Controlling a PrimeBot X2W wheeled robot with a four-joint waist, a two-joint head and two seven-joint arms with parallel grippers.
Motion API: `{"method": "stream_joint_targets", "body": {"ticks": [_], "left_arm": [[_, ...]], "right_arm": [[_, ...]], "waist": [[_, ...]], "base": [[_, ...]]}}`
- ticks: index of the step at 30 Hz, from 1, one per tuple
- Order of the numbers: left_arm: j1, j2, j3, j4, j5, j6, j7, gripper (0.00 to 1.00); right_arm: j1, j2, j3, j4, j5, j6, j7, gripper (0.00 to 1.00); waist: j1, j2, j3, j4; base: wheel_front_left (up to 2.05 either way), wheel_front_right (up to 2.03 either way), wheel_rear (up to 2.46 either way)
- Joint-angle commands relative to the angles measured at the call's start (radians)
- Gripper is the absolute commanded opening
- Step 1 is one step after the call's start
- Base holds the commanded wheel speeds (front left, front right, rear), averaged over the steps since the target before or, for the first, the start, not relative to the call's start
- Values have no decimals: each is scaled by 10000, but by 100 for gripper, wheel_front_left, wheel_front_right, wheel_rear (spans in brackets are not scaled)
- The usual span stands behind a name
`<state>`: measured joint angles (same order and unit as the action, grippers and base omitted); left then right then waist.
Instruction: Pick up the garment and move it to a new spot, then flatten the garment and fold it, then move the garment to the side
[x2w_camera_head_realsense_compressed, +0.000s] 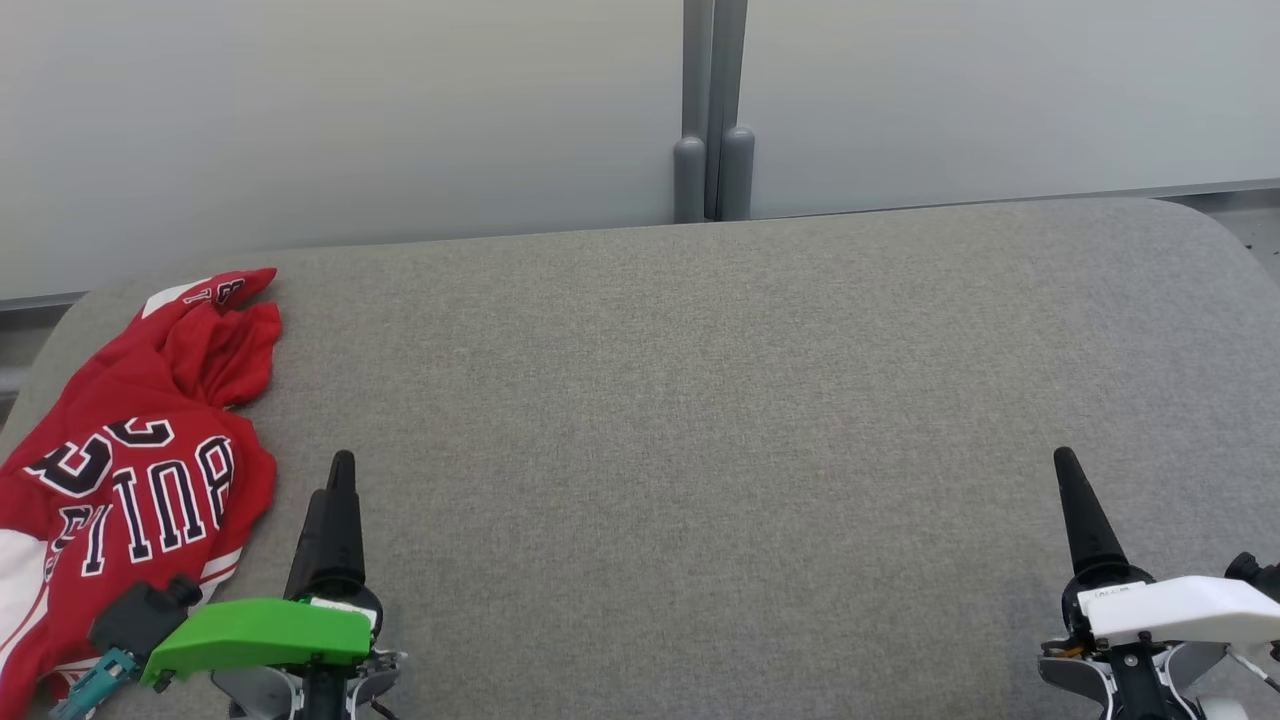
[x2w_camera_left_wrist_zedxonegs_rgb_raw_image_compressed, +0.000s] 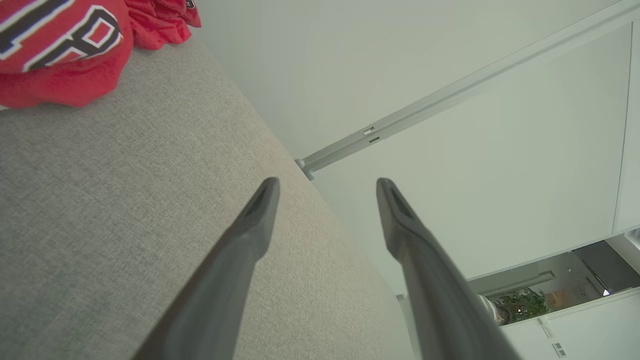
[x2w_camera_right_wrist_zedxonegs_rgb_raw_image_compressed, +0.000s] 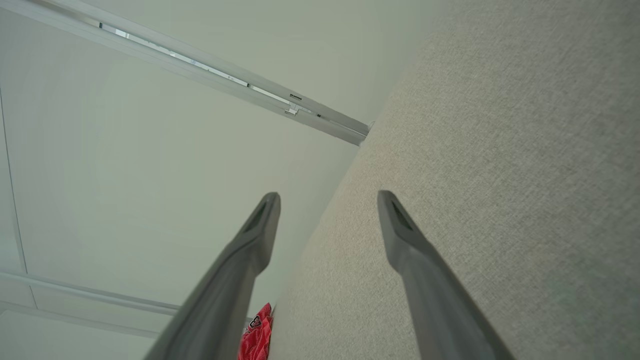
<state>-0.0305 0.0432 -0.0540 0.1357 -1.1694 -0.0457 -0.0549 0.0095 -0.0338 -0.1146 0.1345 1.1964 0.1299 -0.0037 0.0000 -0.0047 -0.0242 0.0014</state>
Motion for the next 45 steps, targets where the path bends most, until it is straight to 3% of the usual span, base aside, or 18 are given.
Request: {"method": "stream_joint_targets", "body": {"ticks": [1, 16, 45], "left_arm": [[-23, 48, -43, -257, 508, 63, -113, 100], [381, 111, -519, -411, 4094, 396, -592, 100], [996, 377, -1005, -448, 7659, 1232, -1303, 100]], "right_arm": [[-72, -80, 101, -252, -487, 5, -121, 100], [185, -108, 805, -936, -3981, 7, -725, 100], [346, -145, 1583, -860, -7673, 8, -1616, 100]], "waist": [[0, 12, -13, 2], [0, 18, -125, 4], [0, 29, -316, -49]], "base": [[0, 0, 0], [0, 0, 0], [0, 0, 0]]}}
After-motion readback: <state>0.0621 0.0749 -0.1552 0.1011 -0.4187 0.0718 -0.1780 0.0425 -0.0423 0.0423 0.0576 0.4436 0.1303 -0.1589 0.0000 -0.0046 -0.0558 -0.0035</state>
